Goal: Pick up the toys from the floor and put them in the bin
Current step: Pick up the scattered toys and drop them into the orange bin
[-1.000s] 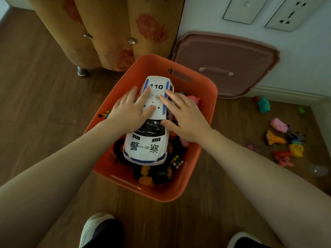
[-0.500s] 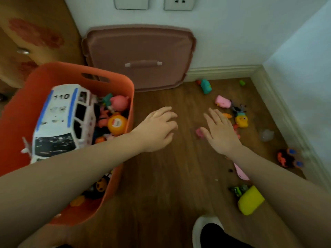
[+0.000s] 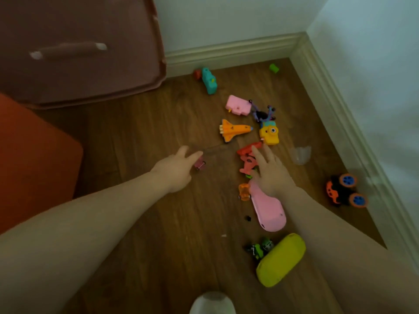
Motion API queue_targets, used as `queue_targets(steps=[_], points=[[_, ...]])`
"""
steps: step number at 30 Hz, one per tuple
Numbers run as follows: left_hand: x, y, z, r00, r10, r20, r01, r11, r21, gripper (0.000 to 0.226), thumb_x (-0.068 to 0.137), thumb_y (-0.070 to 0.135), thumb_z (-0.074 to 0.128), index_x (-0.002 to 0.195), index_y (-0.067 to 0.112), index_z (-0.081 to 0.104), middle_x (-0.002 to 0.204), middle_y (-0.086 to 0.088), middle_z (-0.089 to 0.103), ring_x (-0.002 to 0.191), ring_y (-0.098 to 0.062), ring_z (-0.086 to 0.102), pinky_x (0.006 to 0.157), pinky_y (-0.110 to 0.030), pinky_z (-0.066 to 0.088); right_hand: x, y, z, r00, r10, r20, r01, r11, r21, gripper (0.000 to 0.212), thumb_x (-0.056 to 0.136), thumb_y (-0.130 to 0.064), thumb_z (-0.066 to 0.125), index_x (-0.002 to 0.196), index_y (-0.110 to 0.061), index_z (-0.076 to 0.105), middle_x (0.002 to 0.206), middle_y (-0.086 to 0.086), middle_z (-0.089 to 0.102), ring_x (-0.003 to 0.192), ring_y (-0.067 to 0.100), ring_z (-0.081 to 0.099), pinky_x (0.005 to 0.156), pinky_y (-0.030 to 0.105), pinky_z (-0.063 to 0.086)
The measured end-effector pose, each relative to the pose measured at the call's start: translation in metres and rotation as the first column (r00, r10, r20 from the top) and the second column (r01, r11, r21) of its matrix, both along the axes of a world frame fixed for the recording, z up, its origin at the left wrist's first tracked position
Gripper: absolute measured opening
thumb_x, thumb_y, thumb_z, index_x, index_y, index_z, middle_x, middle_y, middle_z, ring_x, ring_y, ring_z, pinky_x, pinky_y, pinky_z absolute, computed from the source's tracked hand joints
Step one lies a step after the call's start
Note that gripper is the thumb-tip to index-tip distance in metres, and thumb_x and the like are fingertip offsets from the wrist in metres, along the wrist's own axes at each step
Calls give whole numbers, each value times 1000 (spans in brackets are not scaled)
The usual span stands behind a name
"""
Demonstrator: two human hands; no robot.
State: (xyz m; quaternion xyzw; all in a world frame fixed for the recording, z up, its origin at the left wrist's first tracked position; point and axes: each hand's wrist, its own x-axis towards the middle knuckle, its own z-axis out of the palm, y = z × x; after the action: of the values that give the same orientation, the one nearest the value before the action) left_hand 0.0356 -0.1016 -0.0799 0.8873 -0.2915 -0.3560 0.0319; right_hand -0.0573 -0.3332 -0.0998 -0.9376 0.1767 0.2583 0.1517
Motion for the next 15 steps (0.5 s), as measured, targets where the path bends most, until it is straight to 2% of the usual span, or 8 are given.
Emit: queue_targets(steps=[3,5,7,9,11,15], points=[[-3,-8,-18,999,-21,-40,24,997,75,75,94,13,42,147,39,-4,156,-3,-15,135,-33,27,105,-37,37,12,-4,-10,992,121,26,-121,993,-4,85,86,-50,56,149,-34,1,158,7,-13,145,32,5,115,45,19],[-6,-14,-28,998,-32,-53,39,990,133,81,93,10,43,145,42,-9,154,-2,-22,138,-34,19,106,-39,36,20,-4,-17,990,142,22,-142,990,-2,95,78,-53,64,149,-37,2,158,6,-16,144,34,4,113,47,21],[-10,-21,-32,998,-59,-2,58,987,152,75,93,12,43,147,37,-3,155,-7,-12,136,-33,20,105,-40,35,28,-2,-22,987,159,27,-158,987,-10,94,74,-52,69,148,-35,13,158,8,-6,142,36,10,110,48,26],[-11,-30,-33,996,-53,72,42,990,136,61,94,15,42,147,26,13,152,-13,7,131,-32,29,101,-39,38,35,1,-25,977,214,15,-213,976,-46,80,74,-49,70,140,-31,29,155,10,9,139,35,17,107,49,31],[-11,-39,-34,992,-39,123,25,993,115,45,94,14,43,137,19,29,143,-15,21,123,-31,37,93,-39,43,36,2,-29,977,213,19,-210,974,-83,64,79,-47,65,132,-27,37,151,7,17,136,32,21,103,50,35],[-17,-55,-33,994,-90,64,87,995,51,32,89,10,46,120,13,38,123,-10,39,111,-28,44,81,-38,44,25,5,-37,985,112,129,-92,985,-147,41,88,-38,51,125,-23,41,146,6,26,130,33,27,93,49,40]])
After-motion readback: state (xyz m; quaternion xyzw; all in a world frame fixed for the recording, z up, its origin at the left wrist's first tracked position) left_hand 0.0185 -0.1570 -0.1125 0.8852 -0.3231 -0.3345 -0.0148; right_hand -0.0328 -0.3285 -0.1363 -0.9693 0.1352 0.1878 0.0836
